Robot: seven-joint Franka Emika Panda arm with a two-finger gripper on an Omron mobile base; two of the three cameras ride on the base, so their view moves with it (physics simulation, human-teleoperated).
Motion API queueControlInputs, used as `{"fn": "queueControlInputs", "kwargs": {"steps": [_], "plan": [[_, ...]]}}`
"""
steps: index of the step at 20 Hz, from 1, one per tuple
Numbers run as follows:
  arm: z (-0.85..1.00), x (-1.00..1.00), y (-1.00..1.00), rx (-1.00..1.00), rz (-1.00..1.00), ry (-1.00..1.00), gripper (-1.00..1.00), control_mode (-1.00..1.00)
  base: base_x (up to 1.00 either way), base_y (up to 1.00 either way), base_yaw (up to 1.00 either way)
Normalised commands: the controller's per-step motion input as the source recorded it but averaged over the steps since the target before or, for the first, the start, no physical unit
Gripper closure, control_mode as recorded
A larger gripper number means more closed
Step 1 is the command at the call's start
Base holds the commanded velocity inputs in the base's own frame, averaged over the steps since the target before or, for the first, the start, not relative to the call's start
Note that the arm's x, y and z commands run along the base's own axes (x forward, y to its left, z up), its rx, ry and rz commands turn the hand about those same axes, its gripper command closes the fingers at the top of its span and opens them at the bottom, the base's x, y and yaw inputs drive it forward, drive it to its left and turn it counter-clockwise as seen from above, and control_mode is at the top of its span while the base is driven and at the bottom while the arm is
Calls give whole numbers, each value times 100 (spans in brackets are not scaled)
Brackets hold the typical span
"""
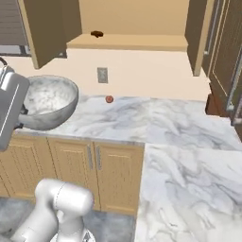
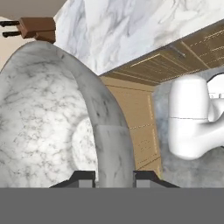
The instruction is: Pick the mug and place it in the sink. Pick the bowl and place it in the open cabinet and then close the cabinet.
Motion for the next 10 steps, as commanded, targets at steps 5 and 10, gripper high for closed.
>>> {"fn": "queueControlInputs", "kwargs": {"steps": [5,10], "plan": [[0,0,0,0,0,0,100,100,87,-47,11],[0,0,0,0,0,0,100,100,50,-100,15]]}}
